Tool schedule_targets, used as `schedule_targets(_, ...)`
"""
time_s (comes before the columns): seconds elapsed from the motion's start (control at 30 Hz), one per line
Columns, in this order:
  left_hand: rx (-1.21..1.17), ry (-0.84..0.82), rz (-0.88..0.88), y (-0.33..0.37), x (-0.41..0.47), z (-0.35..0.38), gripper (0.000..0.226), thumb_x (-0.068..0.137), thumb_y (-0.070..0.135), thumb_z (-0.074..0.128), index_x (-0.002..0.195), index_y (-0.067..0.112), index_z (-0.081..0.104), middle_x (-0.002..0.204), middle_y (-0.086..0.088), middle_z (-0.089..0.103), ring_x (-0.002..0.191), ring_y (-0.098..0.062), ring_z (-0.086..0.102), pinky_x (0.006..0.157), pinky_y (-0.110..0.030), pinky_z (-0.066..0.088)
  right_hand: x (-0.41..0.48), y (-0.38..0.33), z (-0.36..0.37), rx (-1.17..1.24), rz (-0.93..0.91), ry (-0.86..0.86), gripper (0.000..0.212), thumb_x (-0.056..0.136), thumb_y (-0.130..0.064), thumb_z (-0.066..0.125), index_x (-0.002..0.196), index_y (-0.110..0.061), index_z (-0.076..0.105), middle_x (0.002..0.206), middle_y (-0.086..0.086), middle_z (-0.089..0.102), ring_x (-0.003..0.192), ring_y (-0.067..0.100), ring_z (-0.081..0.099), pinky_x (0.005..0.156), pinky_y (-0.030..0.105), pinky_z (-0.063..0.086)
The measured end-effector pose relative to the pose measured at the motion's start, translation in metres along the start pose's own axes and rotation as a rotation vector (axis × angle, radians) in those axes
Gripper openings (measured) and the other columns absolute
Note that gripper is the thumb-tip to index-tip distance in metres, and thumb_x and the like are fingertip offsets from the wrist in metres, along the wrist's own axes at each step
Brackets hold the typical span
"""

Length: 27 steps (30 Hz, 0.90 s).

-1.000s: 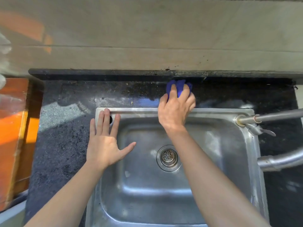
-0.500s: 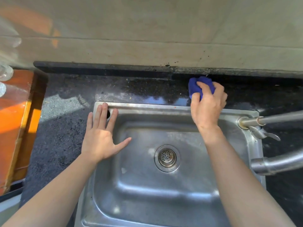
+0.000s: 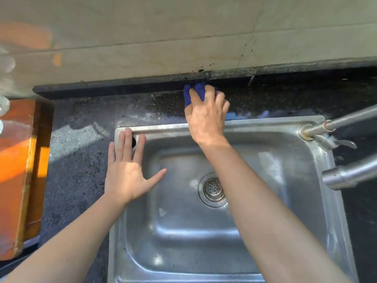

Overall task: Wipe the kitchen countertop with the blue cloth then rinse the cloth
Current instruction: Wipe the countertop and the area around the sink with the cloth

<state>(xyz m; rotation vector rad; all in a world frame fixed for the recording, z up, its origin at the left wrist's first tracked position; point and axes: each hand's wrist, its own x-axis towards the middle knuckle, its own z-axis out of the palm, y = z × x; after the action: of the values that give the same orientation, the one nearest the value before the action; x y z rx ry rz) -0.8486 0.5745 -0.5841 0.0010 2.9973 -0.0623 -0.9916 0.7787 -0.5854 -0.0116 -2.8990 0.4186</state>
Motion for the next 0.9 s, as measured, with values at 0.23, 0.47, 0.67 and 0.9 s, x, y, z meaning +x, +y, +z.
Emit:
schedule_targets(0.23,-0.027,0.008,0.029,0.005,0.001,-0.003,0.111,0.078,0.089,0.029,0.159,0.012,0.022,0.166,-0.020,-0.001,0.155,-0.029,-0.006,0.123,-0.058,0.006,-0.011,0.047,-0.022,-0.020,0.134,-0.048,0.043,0.092,-0.046,0.053,0.131,-0.030,0.061,0.136,0.014,0.052,0.114,0.038,0.046,0.097,0.047,0.034)
schedule_targets(0.47,-0.122,0.002,0.048,0.000,0.001,-0.001,0.109,0.080,0.087,0.031,0.159,0.013,0.021,0.166,-0.021,-0.001,0.155,-0.030,-0.005,0.123,-0.059,0.004,-0.009,-0.035,0.010,-0.013,-0.033,-0.160,0.045,0.091,-0.041,0.048,0.130,-0.025,0.063,0.135,0.019,0.053,0.118,0.044,0.047,0.102,0.049,0.031)
schedule_targets(0.67,-0.274,0.037,0.071,-0.019,-0.004,-0.014,0.091,0.089,0.075,0.032,0.155,0.012,0.035,0.167,-0.016,0.009,0.155,-0.027,0.004,0.124,-0.052,0.001,0.003,-0.008,-0.026,-0.147,-0.233,-0.332,0.050,0.099,-0.050,0.042,0.148,-0.036,0.043,0.144,0.015,0.044,0.126,0.040,0.041,0.103,0.048,0.033)
schedule_targets(0.9,-0.111,0.041,-0.076,-0.102,-0.011,-0.013,0.092,0.091,0.076,0.021,0.157,0.012,0.025,0.162,-0.018,0.020,0.153,-0.035,0.010,0.121,-0.060,0.009,-0.014,0.018,-0.028,-0.125,0.128,-0.177,0.047,0.101,-0.050,0.043,0.145,-0.034,0.047,0.145,0.015,0.038,0.127,0.040,0.034,0.110,0.049,0.025)
